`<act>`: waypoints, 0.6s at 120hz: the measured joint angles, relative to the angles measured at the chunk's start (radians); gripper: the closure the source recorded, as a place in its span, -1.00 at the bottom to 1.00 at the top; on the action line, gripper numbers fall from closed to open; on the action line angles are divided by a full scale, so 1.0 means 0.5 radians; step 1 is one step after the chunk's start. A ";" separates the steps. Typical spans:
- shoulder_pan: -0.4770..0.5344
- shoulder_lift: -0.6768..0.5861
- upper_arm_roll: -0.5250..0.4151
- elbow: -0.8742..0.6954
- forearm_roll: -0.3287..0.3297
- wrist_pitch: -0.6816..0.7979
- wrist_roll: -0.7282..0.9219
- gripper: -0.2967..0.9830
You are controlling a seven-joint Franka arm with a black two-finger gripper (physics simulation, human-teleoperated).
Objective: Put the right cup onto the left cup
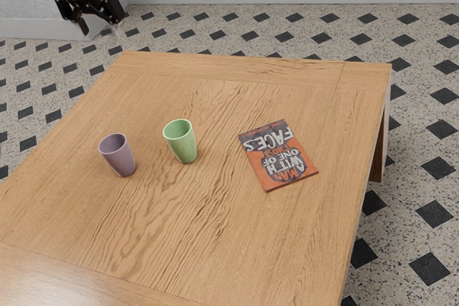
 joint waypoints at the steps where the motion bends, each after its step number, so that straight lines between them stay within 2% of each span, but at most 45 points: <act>1: -0.009 -0.004 0.000 0.000 0.001 -0.004 0.002 -0.51; 14: -0.101 -0.048 0.003 -0.003 0.018 -0.044 0.023 -0.51; 26: -0.135 0.021 -0.004 -0.006 0.019 -0.051 -0.004 -0.51; 47: -0.150 0.192 -0.176 -0.045 0.009 0.019 -0.294 -0.51; 72: -0.168 0.255 -0.236 -0.497 -0.066 0.386 -0.605 -0.51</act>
